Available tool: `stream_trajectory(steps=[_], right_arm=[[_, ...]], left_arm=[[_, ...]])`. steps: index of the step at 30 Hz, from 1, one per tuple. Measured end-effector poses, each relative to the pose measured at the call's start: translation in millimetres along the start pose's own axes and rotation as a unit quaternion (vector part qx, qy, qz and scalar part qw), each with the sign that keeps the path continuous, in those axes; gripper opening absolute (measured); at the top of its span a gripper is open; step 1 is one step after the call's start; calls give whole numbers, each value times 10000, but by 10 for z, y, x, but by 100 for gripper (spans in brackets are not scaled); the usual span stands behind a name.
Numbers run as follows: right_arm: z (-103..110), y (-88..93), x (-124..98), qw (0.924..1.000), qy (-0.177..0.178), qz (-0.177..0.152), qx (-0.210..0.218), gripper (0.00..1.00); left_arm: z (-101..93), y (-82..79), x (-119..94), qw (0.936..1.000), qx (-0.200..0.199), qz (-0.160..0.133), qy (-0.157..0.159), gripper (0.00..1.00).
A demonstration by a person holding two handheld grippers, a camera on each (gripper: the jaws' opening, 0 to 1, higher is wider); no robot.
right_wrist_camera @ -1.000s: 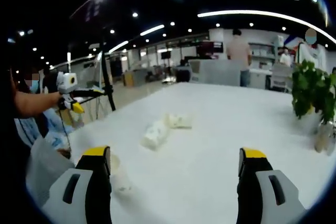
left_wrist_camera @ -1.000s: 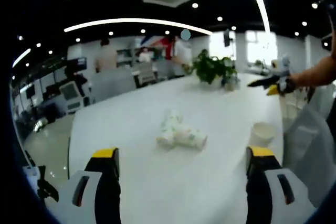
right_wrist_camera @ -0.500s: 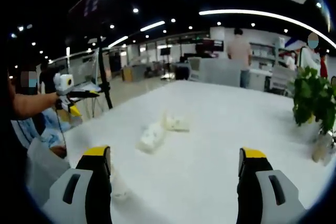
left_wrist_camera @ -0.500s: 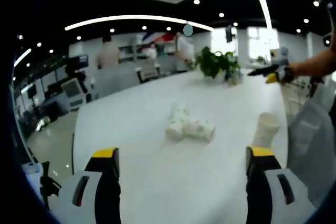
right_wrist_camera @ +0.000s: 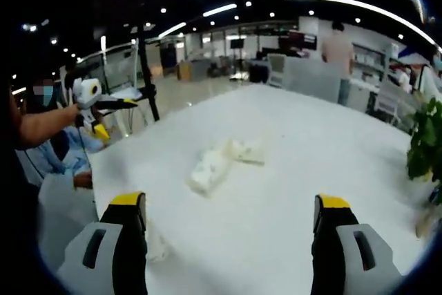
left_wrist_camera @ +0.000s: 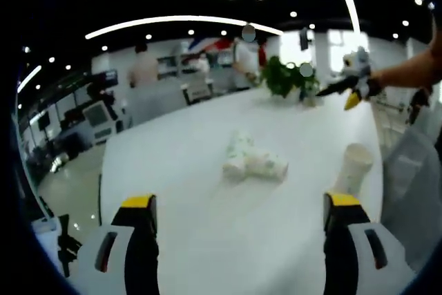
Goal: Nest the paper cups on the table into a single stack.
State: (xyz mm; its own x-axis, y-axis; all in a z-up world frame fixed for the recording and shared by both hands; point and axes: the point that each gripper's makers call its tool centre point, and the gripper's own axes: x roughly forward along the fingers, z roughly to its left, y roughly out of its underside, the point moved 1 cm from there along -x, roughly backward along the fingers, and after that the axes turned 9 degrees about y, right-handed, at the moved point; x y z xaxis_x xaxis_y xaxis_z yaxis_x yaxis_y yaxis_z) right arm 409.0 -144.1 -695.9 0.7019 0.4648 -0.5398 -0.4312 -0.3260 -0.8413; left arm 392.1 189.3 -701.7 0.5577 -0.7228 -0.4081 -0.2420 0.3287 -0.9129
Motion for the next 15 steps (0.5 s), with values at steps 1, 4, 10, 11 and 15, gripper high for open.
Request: stream_trajectory(steps=[1, 4, 10, 11, 15], right_arm=[[3, -20, 43, 9999, -9, 57, -91, 100], [20, -52, 137, 9995, -112, 266, -144, 99], [12, -165, 321, 9984, -235, 502, -106, 100], [24, -174, 327, 9983, -240, 520, -116, 100], [40, -186, 406, 9955, -336, 856, -214, 99]], left_arm=[[-1, 20, 1, 10000, 4, 35, 2, 99], [4, 42, 2, 10000, -6, 69, -1, 99], [1, 63, 0, 9999, -78, 72, -11, 99], [2, 74, 1, 9999, -78, 79, -12, 99], [17, 108, 2, 9999, -129, 107, -30, 99]])
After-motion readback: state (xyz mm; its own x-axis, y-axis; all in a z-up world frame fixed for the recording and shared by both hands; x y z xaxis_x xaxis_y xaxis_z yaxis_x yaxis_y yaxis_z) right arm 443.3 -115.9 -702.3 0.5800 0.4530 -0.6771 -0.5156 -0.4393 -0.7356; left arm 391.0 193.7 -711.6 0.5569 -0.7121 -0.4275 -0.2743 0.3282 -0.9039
